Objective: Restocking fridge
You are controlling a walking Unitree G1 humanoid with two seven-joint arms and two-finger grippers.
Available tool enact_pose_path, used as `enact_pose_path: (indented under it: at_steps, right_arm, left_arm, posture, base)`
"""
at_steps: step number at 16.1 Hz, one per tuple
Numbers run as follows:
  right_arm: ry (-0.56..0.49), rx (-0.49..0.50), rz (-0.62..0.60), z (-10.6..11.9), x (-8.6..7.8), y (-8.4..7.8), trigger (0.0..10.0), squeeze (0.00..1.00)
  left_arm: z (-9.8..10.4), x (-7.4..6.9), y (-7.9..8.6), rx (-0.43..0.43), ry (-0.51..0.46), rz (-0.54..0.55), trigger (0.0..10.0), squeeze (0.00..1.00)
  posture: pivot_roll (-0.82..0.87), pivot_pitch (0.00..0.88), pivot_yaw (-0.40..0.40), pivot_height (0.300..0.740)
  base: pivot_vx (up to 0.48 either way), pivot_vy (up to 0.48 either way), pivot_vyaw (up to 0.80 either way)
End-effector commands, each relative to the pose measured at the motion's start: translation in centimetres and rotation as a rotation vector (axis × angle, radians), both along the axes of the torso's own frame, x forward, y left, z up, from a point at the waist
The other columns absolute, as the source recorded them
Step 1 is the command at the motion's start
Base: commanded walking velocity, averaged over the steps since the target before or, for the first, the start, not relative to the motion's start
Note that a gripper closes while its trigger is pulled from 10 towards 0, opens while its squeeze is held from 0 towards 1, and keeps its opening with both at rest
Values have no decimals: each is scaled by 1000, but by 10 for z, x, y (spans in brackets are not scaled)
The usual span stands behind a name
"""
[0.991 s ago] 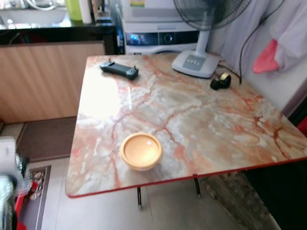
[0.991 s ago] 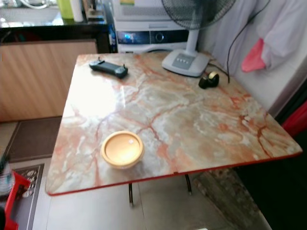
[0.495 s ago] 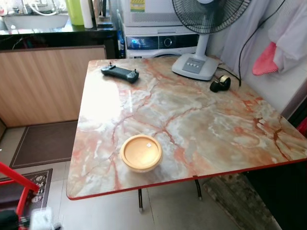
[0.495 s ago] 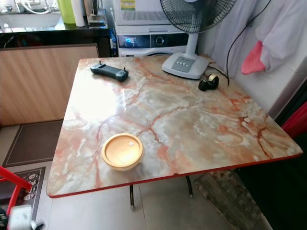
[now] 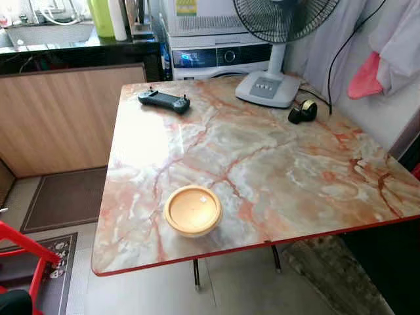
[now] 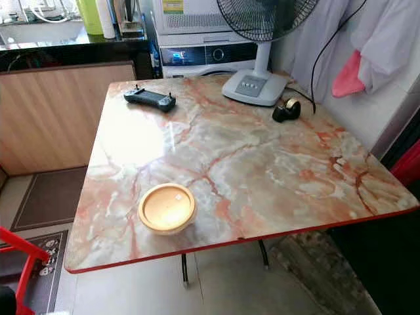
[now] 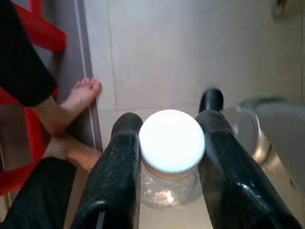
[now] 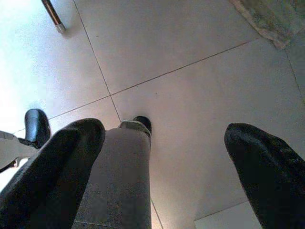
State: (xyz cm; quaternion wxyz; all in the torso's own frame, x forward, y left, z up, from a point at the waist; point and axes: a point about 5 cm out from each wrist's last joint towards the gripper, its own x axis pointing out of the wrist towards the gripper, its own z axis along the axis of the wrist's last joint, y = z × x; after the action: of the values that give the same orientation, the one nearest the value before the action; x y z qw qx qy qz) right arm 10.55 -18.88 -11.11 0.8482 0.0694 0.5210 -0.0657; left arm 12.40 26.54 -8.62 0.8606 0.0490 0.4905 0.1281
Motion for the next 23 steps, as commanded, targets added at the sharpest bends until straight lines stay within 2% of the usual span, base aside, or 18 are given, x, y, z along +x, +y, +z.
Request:
enact_pose_path:
  at_steps: [1,3,5,6,8,11,16,17,23]
  right_arm:
    - [4,-9,7,0,-1,-3,10000,0]
    - [-2,-12,5,1,1,-4,10000,0]
    - [-3,-16,25,1,2,-5,10000,0]
    - [-4,-16,24,1,3,-5,10000,0]
    - [-7,-14,23,2,4,-4,10000,0]
    - [-9,-14,23,2,5,-4,10000,0]
    - [-6,-10,29,2,6,-4,10000,0]
    - [-5,-9,34,2,6,-4,10000,0]
    - [0,-9,47,2,6,-4,10000,0]
  left_arm:
    - [-3,-2,-3,2,36,-28,10000,0]
    - [-5,-3,-6,-14,36,-14,10000,0]
    - [-6,-2,-11,3,56,-100,10000,0]
    - [-7,-3,-12,4,64,-108,10000,0]
    - [-9,-5,-14,-15,69,-91,10000,0]
    - [-10,-8,-15,-1,99,-96,10000,0]
    - [-13,-19,-12,-2,134,-93,10000,0]
    - [-15,-25,-11,-4,155,-82,10000,0]
    - [-18,-40,-12,-18,201,-66,10000,0]
  posture:
    - [151,0,-40,740]
    - [149,0,-52,740]
    - [156,0,-59,740]
    - [149,0,-60,740]
    - [145,0,-57,740]
    - [146,0,-57,740]
    - [148,0,-58,740]
    - [147,0,-59,740]
    - [148,0,-64,740]
  base:
    - [0,0,0]
    - [0,0,0]
    - [0,0,0]
    - [0,0,0]
    - [0,0,0]
    - [0,0,0]
    - [0,-313,0]
    - [0,-322,0]
    - [0,0,0]
